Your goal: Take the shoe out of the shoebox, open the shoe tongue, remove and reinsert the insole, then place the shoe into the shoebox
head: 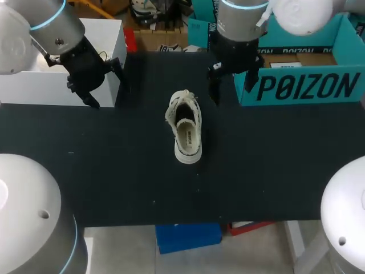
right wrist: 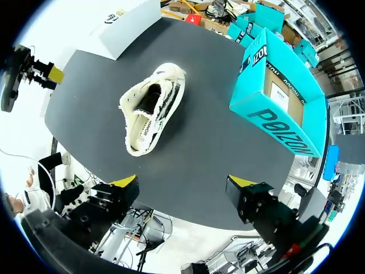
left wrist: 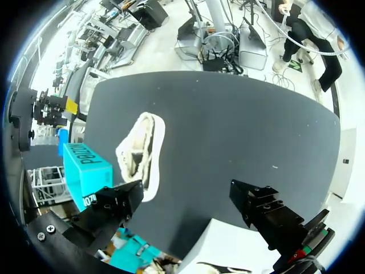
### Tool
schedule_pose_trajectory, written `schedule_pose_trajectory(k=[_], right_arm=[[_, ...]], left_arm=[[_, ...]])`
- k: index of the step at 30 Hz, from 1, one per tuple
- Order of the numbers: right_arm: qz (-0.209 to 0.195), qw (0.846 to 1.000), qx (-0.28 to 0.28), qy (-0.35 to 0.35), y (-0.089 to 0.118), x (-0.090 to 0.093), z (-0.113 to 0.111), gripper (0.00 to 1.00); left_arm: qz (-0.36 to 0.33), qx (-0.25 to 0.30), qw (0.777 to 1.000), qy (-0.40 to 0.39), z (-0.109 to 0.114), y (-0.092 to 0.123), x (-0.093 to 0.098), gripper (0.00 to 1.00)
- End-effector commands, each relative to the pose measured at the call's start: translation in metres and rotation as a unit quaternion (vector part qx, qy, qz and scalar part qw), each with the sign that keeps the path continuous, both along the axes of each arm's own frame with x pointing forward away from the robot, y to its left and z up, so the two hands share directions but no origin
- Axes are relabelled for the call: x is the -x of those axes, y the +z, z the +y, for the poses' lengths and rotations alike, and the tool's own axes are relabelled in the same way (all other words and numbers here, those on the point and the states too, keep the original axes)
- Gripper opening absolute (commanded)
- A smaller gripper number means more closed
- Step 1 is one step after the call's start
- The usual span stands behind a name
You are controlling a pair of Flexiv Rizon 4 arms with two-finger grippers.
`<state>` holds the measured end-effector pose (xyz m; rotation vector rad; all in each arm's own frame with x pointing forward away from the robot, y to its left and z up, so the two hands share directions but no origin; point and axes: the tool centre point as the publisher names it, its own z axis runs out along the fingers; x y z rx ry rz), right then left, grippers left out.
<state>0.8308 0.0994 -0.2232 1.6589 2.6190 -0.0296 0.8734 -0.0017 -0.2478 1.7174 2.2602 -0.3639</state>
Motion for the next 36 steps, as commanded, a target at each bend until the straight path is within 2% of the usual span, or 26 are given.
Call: schedule_pose_trajectory(k=[1,12,20,29,36], right_arm=[[0.036,0.999,0.037,0.000,-0.001,-0.003,0.009,1.00],[0.002,0.999,0.023,-0.031,-0.010,-0.005,0.037,1.00],[-0.008,0.999,0.014,-0.044,-0.032,-0.007,0.054,1.00],[-0.021,0.998,0.013,-0.058,-0.056,-0.034,0.061,1.00],[-0.017,0.997,0.013,-0.069,-0.081,-0.054,0.055,1.00]], left_arm=[[-0.001,-0.001,1.000,0.000,0.000,0.000,0.000,1.00],[-0.001,-0.001,1.000,0.000,0.000,0.000,0.000,1.00],[-0.001,-0.001,1.000,0.000,0.000,0.000,0.000,1.00],[-0.001,-0.001,1.000,0.000,0.000,0.000,0.000,1.00],[-0.001,-0.001,1.000,0.000,0.000,0.000,0.000,1.00]])
